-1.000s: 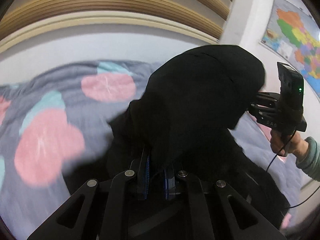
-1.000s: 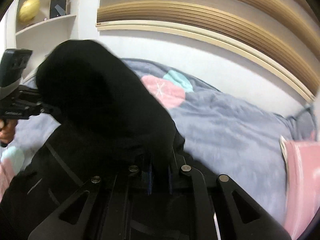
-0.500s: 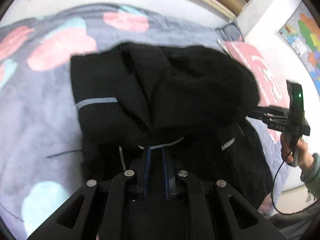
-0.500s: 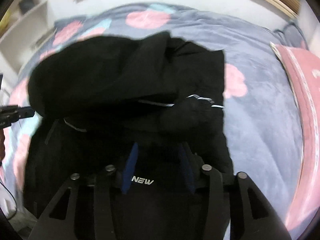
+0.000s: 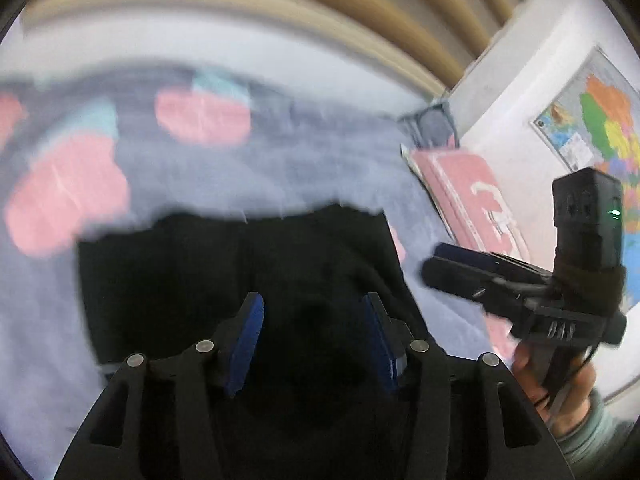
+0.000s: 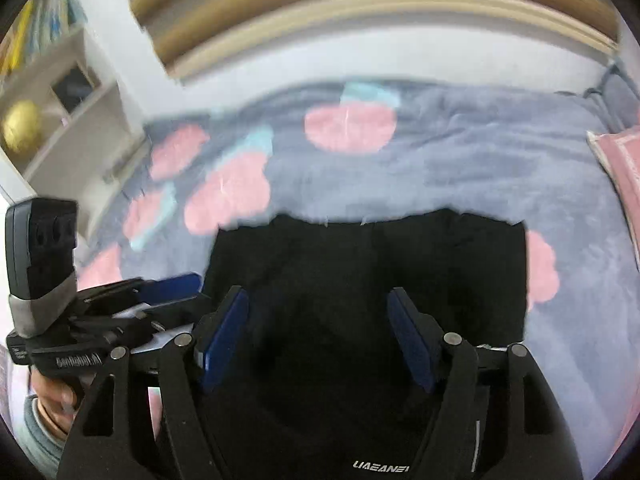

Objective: Fold large clothes
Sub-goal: 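Grasp the jacket hem with both grippers and lift it up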

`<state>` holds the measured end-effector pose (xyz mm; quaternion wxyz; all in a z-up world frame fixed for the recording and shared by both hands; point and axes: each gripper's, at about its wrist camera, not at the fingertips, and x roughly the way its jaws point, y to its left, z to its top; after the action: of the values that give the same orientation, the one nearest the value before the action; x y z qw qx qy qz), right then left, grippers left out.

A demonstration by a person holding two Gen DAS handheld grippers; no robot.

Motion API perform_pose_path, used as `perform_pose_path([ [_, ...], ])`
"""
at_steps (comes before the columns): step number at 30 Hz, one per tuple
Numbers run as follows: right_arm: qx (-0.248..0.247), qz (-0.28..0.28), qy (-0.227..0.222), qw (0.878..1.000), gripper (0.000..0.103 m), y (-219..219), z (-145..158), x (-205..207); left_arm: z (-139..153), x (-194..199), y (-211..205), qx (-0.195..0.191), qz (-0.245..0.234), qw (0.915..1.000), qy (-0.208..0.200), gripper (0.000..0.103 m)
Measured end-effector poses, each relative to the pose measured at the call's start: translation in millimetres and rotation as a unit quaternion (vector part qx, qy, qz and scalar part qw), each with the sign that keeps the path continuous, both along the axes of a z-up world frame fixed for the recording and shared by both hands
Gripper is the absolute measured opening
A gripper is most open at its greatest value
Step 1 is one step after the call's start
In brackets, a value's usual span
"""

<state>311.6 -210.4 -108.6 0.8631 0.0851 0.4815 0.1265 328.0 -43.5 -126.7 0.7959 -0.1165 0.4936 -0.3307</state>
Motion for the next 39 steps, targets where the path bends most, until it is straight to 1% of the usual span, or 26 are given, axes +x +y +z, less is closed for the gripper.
perform_pose_path([
  [1,-0.01,0.007,0.021,1.0,0.075,7,-15,3,-21,1,-4,-0.018,-0.013,0.9991,0.036,0.052],
  [2,-0.019,0.014,0.045,0.999,0.075,14,-32,-3,-35,0,-5,-0.021,-0.018,0.998,0.057,0.052],
  [4,-0.041,0.022,0.096,0.994,0.074,15,-77,-7,-70,-5,-5,-0.002,-0.017,0.9952,0.097,0.052],
  [5,-0.055,0.023,0.124,0.99,0.073,16,-104,-10,-91,-8,-5,0.018,-0.01,0.993,0.116,0.052],
  [6,-0.066,0.021,0.152,0.986,0.071,15,-131,-14,-107,-11,-4,0.038,-0.003,0.9914,0.125,0.043],
  [7,-0.066,0.019,0.174,0.982,0.071,14,-156,-14,-129,-14,-2,0.047,0.01,0.9895,0.137,0.038],
  [8,-0.059,0.015,0.184,0.981,0.071,11,-172,-16,-142,-15,2,0.034,0.024,0.9876,0.151,0.037],
  [9,-0.052,0.008,0.178,0.983,0.071,8,-184,-20,-154,-14,7,0.007,0.043,0.9845,0.17,0.037],
  [11,-0.058,0.004,0.151,0.987,0.071,8,-187,-26,-158,-13,13,-0.018,0.057,0.9822,0.178,0.037],
  [13,-0.061,0.003,0.145,0.988,0.071,8,-181,-29,-153,-14,14,-0.024,0.055,0.983,0.173,0.037],
  [15,-0.053,0.009,0.14,0.989,0.071,5,-171,-34,-138,-22,12,-0.018,0.039,0.9874,0.152,0.037],
  [17,-0.033,0.011,0.131,0.991,0.071,0,-156,-43,-121,-34,9,-0.013,0.019,0.991,0.132,0.037],
  [19,-0.017,0.021,0.106,0.994,0.071,-3,-136,-57,-109,-49,7,-0.013,0.003,0.9934,0.114,0.037],
  [20,-0.018,0.025,0.093,0.995,0.071,-3,-128,-63,-105,-55,6,-0.012,-0.003,0.9939,0.11,0.037],
  [22,-0.038,0.031,0.069,0.996,0.071,0,-117,-76,-102,-67,4,-0.002,-0.006,0.9949,0.101,0.037],
  [24,-0.062,0.041,0.074,0.994,0.071,11,-121,-83,-108,-73,3,0.014,0.004,0.9949,0.1,0.037],
  [25,-0.077,0.045,0.086,0.992,0.071,15,-132,-83,-118,-72,2,0.025,0.011,0.9935,0.11,0.037],
  [26,-0.089,0.045,0.098,0.99,0.066,16,-143,-82,-133,-71,1,0.036,0.024,0.9901,0.133,0.037],
  [27,-0.097,0.044,0.112,0.988,0.061,18,-155,-81,-145,-70,0,0.038,0.034,0.9873,0.15,0.037],
  [29,-0.09,0.043,0.134,0.986,0.06,18,-176,-77,-163,-65,-2,0.031,0.045,0.9839,0.17,0.037],
  [31,-0.076,0.03,0.139,0.987,0.061,14,-189,-75,-175,-61,-2,0.027,0.05,0.9823,0.178,0.037],
  [35,-0.079,0.021,0.139,0.987,0.061,14,-191,-72,-169,-65,-4,0.039,0.047,0.9839,0.168,0.037],
  [39,-0.058,0.014,0.149,0.987,0.061,9,-176,-83,-143,-80,-17,0.06,0.046,0.9876,0.137,0.037],
])
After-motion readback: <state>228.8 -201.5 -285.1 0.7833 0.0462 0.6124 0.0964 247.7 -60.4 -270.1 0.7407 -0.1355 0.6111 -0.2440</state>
